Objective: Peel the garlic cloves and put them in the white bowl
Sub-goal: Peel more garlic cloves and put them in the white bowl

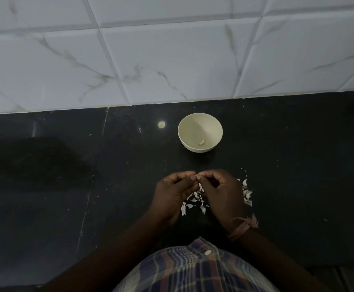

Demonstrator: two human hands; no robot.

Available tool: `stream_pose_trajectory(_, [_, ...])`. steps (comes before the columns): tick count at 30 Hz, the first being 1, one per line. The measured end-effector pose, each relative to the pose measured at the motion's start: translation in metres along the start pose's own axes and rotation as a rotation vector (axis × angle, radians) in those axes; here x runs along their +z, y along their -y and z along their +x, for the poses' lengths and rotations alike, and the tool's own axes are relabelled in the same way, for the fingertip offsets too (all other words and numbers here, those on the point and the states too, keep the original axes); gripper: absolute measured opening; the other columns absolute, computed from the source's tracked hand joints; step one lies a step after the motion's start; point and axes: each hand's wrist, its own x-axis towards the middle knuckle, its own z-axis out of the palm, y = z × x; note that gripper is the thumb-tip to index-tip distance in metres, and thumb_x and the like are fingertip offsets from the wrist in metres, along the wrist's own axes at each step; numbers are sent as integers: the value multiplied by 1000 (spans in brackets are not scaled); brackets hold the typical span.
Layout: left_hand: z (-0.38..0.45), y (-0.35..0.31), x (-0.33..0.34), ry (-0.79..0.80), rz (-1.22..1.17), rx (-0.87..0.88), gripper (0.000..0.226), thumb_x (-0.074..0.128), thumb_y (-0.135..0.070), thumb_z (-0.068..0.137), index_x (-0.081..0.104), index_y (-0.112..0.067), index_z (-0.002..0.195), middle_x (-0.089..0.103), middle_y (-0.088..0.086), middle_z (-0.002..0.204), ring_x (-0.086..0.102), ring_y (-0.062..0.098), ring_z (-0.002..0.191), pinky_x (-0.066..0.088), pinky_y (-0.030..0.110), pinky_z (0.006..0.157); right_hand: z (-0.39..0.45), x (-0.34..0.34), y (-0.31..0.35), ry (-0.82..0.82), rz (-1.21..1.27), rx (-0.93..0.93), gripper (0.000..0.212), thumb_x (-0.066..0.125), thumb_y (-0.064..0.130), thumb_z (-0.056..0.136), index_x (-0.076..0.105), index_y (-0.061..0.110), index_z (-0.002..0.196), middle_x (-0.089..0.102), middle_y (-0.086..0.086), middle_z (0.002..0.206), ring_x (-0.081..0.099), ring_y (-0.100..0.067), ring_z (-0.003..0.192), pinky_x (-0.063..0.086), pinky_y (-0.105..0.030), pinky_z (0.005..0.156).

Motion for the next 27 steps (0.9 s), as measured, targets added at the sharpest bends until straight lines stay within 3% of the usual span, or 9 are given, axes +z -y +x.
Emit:
stream_pose_trajectory(9, [1,0,3,19,-59,-33,15,62,7,92,70,2,105,76,16,96,74,21,87,61,26,83,-3,5,-1,-59,-29,-84,9,75,10,87,77,18,91,70,12,88,66,-1,85,51,-14,76])
stream_pose_trajectory(16, [3,-4,2,70,-15,10,18,65,4,90,69,2,107,74,22,104,73,27,94,58,37,94,1,7,8,17,332,281,6,72,12,92,74,17,96,76,-2,83,73,-18,73,61,-33,68])
stream_pose_trajectory(20, [4,-4,-2,49,-28,24,21,69,0,84,70,1,105,75,21,103,74,25,89,59,34,90,2,3,11,70,387,334,10,70,7,92,75,12,99,77,-7,83,72,-14,68,60,-26,64])
stream_pose_trajectory(23, [5,-3,-5,64,-47,9,31,71,-5,77,69,2,108,74,21,104,73,24,88,60,34,87,2,5,9,88,409,361,11,70,6,92,75,11,101,76,-9,84,71,-14,69,61,-30,67])
stream_pose_trajectory(27, [5,-3,-7,54,-65,-3,22,64,2,90,68,2,111,75,17,100,73,19,85,61,28,84,3,8,8,68,441,388,8,70,8,93,74,9,100,75,-14,82,70,-17,68,61,-34,67])
